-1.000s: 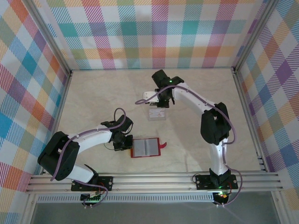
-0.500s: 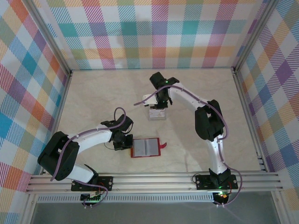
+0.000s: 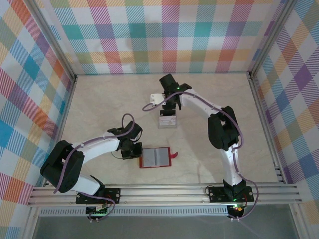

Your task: Take the credit cards out of the card holder

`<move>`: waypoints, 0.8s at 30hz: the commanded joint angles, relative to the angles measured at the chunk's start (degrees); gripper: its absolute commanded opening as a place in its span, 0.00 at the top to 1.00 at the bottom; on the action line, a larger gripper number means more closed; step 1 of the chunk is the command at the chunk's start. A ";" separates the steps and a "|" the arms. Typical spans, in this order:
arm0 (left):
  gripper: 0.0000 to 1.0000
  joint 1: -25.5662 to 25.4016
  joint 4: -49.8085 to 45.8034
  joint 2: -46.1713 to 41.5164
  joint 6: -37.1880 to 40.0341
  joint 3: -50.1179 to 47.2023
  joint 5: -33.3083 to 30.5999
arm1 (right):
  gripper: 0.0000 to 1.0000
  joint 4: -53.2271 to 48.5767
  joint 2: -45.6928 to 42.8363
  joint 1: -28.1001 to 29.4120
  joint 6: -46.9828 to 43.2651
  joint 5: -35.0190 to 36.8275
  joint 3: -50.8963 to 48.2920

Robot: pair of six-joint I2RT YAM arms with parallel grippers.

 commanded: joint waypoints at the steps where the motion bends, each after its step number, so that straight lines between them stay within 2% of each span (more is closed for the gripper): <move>1: 0.93 0.31 -1.83 -0.83 0.76 1.31 0.12 | 0.65 2.01 -2.03 -0.20 0.83 -0.25 -2.29; 8: 0.93 0.32 -1.45 0.23 1.04 1.37 0.98 | 0.65 2.04 -2.23 -0.05 1.96 -1.13 -4.70; 15: 0.93 0.31 -1.03 0.94 1.63 1.71 1.49 | 0.64 3.58 -7.15 -0.05 5.02 -0.40 -4.96; 19: 0.93 0.33 0.24 0.73 1.64 1.30 2.61 | 0.62 1.90 -11.28 0.37 11.08 -1.39 -5.38; 24: 0.94 0.22 2.47 1.22 1.32 0.35 4.59 | 0.56 -0.82 -17.07 1.20 25.46 -3.22 -8.15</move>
